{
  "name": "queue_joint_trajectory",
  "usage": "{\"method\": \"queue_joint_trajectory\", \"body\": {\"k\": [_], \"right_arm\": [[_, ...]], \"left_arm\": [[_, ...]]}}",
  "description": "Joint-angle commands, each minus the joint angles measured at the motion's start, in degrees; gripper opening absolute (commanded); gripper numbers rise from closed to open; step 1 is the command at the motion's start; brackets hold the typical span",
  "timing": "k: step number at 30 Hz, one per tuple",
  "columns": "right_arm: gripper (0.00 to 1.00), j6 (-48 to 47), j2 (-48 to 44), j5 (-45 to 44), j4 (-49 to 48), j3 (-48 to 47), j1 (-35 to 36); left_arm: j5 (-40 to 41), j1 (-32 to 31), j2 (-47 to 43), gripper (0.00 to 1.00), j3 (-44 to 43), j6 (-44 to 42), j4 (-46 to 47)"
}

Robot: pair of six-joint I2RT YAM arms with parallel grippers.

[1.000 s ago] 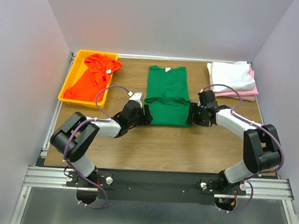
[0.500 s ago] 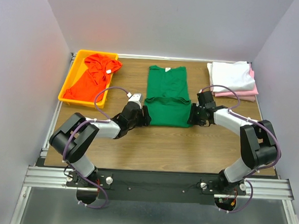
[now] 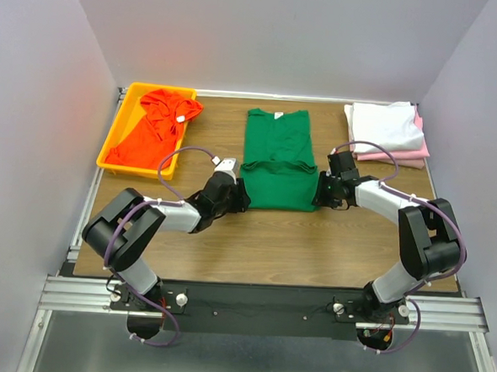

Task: Fold and stack the t-shirts
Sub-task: Fold the tshirt

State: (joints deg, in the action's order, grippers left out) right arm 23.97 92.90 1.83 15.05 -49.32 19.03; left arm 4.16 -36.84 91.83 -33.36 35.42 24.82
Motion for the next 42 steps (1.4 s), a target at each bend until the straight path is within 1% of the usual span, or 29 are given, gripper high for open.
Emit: {"method": "queue_joint_trajectory", "body": {"k": [1, 7, 8, 10, 12, 15, 16, 18, 19, 20, 21, 22, 24, 25, 26, 29, 30, 32, 35, 36, 42], "right_arm": [[0.32, -0.15, 1.58, 0.81, 0.6, 1.86, -0.04], [0.32, -0.24, 1.58, 0.72, 0.42, 1.86, -0.13], [0.32, -0.24, 1.67, 0.81, 0.42, 1.77, -0.04], [0.31, -0.24, 1.67, 0.99, 0.33, 1.68, -0.04], [0.3, -0.15, 1.58, 1.16, 0.25, 1.6, -0.04], [0.29, -0.24, 1.49, 1.25, 0.24, 1.59, -0.04], [0.27, -0.24, 1.4, 1.51, 0.24, 1.6, -0.13], [0.26, -0.32, 1.14, 1.78, 0.25, 1.59, -0.13], [0.23, -0.32, 0.97, 1.87, 0.24, 1.68, -0.04], [0.21, -0.32, 0.53, 2.04, 0.24, 1.77, -0.04], [0.18, -0.41, 0.35, 2.13, 0.24, 1.77, -0.04], [0.13, -0.41, 0.09, 2.48, 0.33, 1.95, -0.04], [0.06, -0.5, -1.4, 2.83, 0.42, 2.21, -0.04], [0.01, -0.5, -2.19, 3.36, 0.51, 2.56, -0.04], [0.0, -0.5, -2.98, 3.53, 0.6, 2.74, -0.04], [0.0, -0.59, -6.85, 4.94, 1.65, 4.05, -0.04], [0.0, -0.5, -9.38, 5.46, 2.17, 4.4, -0.04], [0.0, -0.15, -11.77, 5.73, 4.1, 4.76, -0.04], [0.0, -0.06, -16.6, 5.47, 7.53, 4.93, -0.04], [0.0, -0.06, -18.96, 5.3, 9.37, 5.02, -0.04], [0.0, 0.64, -26.97, 6.52, 16.23, 4.32, 0.4]], "left_arm": [[-0.3, -0.95, -0.08, 0.53, 1.29, 1.05, -1.09], [-0.91, -1.74, 1.15, 0.49, 1.64, 2.55, -1.09], [-0.74, -2.09, 1.42, 0.47, 1.64, 2.72, -1.09], [-0.47, -2.27, 1.77, 0.46, 1.72, 3.08, -1.09], [-0.3, -2.27, 2.47, 0.43, 1.72, 3.25, -1.35], [-0.74, -2.62, 3.35, 0.32, 1.81, 3.69, -1.44], [-0.65, -2.8, 3.61, 0.25, 1.81, 3.95, -1.44], [-0.56, -3.32, 4.41, 0.2, 1.99, 4.31, -1.44], [-0.56, -3.33, 4.58, 0.16, 1.99, 4.31, -1.35], [-0.65, -3.5, 4.76, 0.07, 1.99, 4.31, -1.44], [-0.56, -3.5, 4.67, 0.04, 1.99, 4.13, -1.44], [-0.56, -3.59, 4.41, 0.0, 1.99, 3.96, -1.53], [-0.39, -3.59, 2.92, 0.0, 1.81, 3.43, -2.23], [-0.3, -3.59, 2.13, 0.0, 1.81, 3.34, -3.27], [-0.21, -3.59, 1.25, 0.0, 1.72, 3.17, -3.98], [-0.38, -3.68, -4.79, 0.0, 2.25, 2.46, -6.36], [-0.38, -3.68, -6.13, 0.0, 2.51, 2.37, -7.84], [-0.47, -3.76, -10.24, 0.0, 2.95, 2.29, -9.43], [-1.17, -3.85, -14.12, 0.0, 3.39, 2.37, -12.07], [-1.61, -4.2, -16.49, 0.0, 3.74, 2.63, -13.29], [-3.11, -6.92, -23.96, 0.0, 4.1, 3.78, -18.22]]}}
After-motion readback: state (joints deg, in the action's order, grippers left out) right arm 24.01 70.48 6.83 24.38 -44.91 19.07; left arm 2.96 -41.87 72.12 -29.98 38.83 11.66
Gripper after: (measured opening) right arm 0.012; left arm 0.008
